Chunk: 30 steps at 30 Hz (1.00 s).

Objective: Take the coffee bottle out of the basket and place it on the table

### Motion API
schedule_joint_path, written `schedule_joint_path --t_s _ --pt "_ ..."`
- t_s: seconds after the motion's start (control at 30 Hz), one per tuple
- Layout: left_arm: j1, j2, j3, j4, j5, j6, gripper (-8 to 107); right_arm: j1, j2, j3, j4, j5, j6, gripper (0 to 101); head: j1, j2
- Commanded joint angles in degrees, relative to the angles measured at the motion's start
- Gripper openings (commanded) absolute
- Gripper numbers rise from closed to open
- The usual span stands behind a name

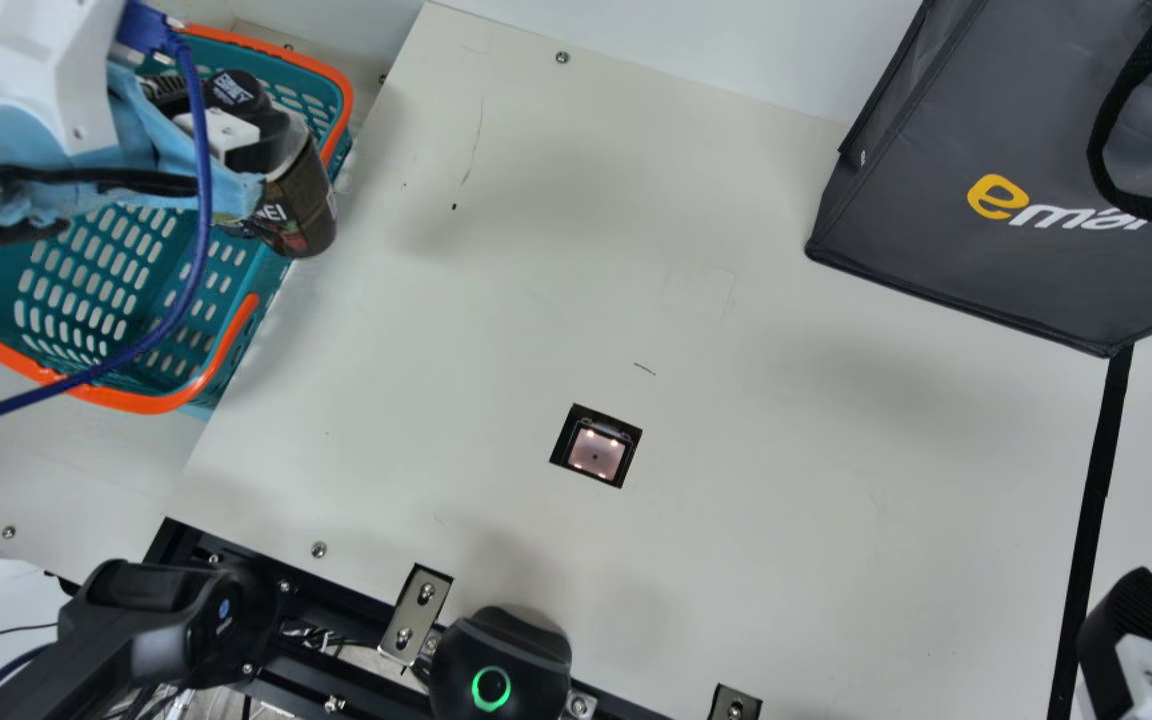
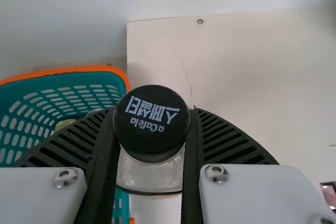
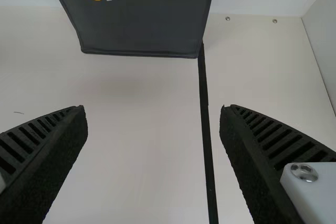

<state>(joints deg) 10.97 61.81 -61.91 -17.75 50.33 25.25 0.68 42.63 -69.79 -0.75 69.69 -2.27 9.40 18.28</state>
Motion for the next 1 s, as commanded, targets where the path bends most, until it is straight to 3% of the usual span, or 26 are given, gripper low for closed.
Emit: schedule_joint_path --t_s 0.0,0.97 --pt "-1.48 -0.4 0.77 0.54 -0.81 -0.85 10 0.0 0.0 0.0 0.0 0.0 0.0 91 -1.48 0.14" --pt "-14.59 -5.74 15.85 9.66 -11.1 -17.06 10 0.0 0.0 0.0 0.0 0.0 0.0 91 -1.48 0.14"
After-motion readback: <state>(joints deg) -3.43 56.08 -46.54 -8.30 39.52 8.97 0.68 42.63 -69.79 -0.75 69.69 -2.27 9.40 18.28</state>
